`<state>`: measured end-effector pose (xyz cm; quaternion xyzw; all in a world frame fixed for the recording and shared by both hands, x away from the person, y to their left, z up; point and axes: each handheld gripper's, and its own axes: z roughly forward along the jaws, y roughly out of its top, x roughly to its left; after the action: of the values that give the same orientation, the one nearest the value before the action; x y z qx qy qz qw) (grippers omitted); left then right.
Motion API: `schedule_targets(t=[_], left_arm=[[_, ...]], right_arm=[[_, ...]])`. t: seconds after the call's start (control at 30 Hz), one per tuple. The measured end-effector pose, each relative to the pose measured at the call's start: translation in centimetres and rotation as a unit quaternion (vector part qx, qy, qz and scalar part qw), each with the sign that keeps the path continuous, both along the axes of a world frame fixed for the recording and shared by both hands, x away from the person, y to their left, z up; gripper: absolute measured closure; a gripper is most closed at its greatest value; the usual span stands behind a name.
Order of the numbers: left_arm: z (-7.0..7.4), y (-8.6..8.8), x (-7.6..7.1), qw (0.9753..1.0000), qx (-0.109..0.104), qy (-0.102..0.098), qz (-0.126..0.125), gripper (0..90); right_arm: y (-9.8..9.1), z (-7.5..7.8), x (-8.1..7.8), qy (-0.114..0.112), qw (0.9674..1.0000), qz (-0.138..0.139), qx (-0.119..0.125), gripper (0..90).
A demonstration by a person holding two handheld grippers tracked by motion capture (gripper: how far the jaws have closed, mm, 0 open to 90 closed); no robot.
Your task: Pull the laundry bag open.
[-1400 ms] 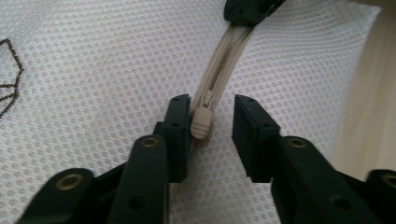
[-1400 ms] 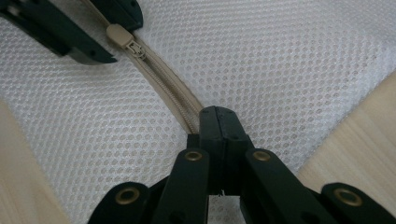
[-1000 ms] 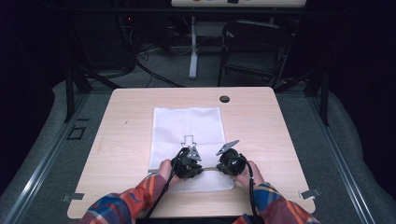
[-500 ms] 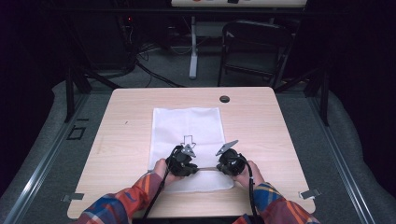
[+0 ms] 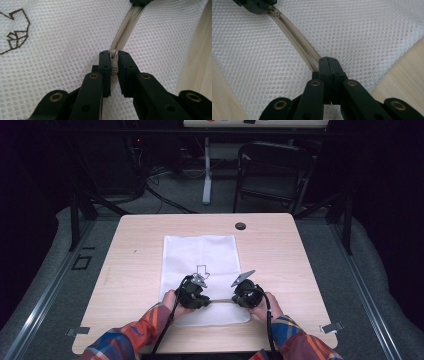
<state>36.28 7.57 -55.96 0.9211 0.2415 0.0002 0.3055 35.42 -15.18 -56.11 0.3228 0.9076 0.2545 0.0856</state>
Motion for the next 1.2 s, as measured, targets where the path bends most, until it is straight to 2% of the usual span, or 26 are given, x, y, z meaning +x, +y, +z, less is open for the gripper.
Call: schedule_targets(t=[0.37,1.2], left_arm=[[0.2,1.2,0.1,0.9999,0.002,0.013,0.01,81.3],[0.5,3.9,0.1,0.9993,0.01,0.023,0.028,81.4]], right_arm=[[0.0,0.0,0.0,0.003,1.0,-0.003,0.001,90.0],[-0.1,0.1,0.0,0.005,1.0,0.0,0.0,90.0]])
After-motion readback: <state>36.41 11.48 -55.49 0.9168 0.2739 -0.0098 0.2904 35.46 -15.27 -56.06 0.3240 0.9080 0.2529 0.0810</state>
